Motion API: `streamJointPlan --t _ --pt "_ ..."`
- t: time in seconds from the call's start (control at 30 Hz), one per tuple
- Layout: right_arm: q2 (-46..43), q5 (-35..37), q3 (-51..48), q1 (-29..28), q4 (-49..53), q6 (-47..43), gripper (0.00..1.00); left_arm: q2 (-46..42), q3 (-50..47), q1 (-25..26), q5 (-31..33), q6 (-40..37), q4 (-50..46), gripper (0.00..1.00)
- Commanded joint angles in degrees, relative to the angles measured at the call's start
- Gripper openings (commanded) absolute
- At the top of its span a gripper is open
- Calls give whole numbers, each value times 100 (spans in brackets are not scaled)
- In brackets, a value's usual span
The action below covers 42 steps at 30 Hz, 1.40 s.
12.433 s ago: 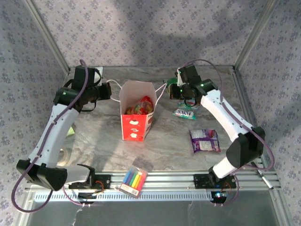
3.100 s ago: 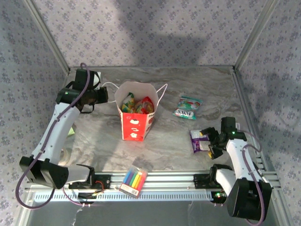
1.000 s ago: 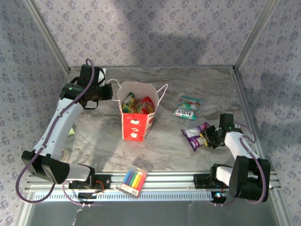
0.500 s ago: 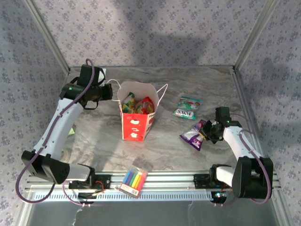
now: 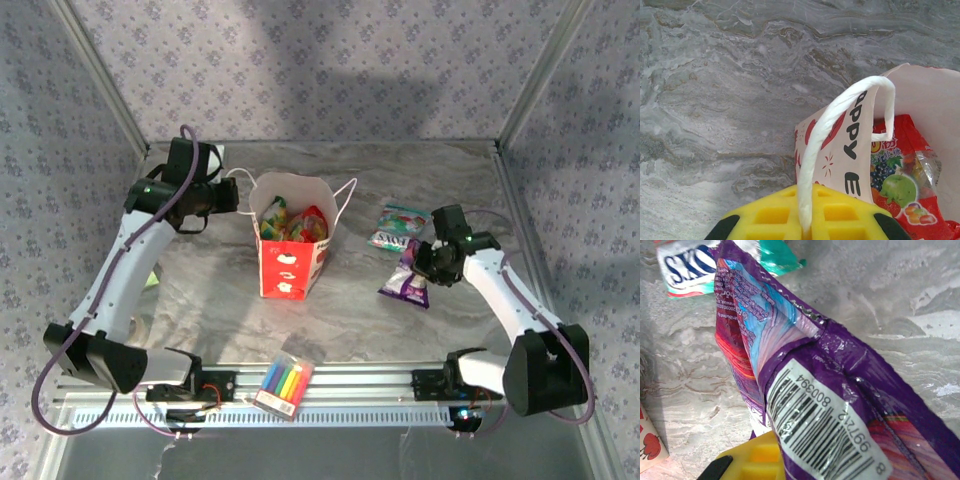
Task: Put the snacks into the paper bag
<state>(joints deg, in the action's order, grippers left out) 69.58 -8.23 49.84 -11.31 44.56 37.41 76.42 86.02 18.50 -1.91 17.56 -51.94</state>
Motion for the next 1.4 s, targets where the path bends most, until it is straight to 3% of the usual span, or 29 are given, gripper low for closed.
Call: streamJointPlan --t 0.0,0.23,0.5,1.13,1.37 --pt "133 390 522 -253 425 -362 0 -169 137 42 41 -53 -64 9" --pt "250 499 1111 -765 671 -593 0 -217 138 40 59 -77 -49 9" --pt "257 1132 1954 -1340 954 -691 0 -234 135 39 85 -73 -39 9" --pt "265 2971 3090 -2029 1159 -950 0 -425 -15 -4 199 -89 18 9" --pt "370 3249 3692 -2146 997 -1202 0 -480 -50 -48 209 -135 9 9"
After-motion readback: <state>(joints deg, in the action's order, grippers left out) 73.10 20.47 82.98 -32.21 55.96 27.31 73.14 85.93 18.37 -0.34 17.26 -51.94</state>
